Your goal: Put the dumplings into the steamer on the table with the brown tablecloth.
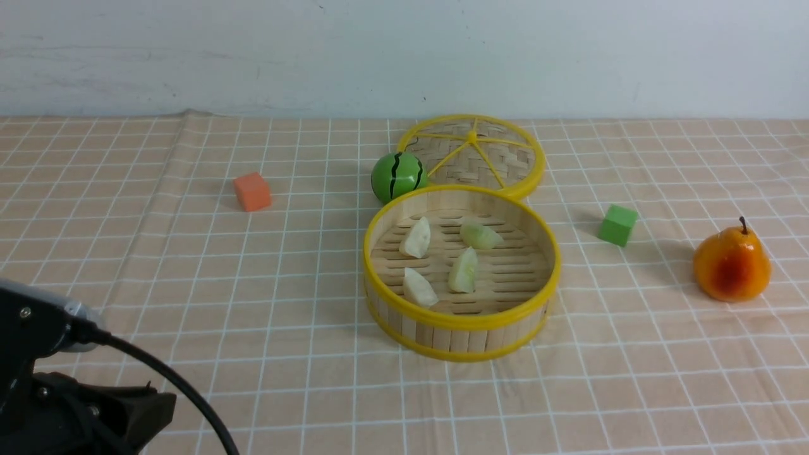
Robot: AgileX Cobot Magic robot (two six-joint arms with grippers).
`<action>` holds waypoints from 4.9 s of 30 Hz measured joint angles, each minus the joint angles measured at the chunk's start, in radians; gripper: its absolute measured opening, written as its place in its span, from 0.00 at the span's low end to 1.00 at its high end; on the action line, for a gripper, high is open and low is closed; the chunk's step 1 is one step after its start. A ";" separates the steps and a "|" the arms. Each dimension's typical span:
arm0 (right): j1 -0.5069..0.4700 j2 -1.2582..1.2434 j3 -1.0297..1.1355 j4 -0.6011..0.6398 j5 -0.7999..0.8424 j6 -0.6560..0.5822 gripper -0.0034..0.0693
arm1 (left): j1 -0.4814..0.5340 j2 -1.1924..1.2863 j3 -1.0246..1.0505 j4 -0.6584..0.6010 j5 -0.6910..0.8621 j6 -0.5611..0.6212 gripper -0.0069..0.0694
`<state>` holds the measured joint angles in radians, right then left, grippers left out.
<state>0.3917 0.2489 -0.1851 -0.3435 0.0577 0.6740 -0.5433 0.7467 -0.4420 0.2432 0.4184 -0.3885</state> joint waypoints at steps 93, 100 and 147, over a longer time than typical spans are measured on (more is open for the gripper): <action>-0.331 -0.259 0.200 0.483 0.334 -0.719 0.13 | 0.362 -0.757 0.464 -0.341 -0.492 0.331 0.07; -0.331 -0.259 0.200 0.483 0.334 -0.719 0.14 | 0.407 -0.757 0.474 -0.344 -0.012 0.333 0.07; -0.331 -0.259 0.200 0.484 0.334 -0.719 0.20 | 0.407 -0.757 0.471 -0.343 0.002 0.335 0.07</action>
<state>0.0602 -0.0098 0.0153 0.1403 0.3918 -0.0448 -0.1364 -0.0105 0.0290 -0.0997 0.4206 -0.0538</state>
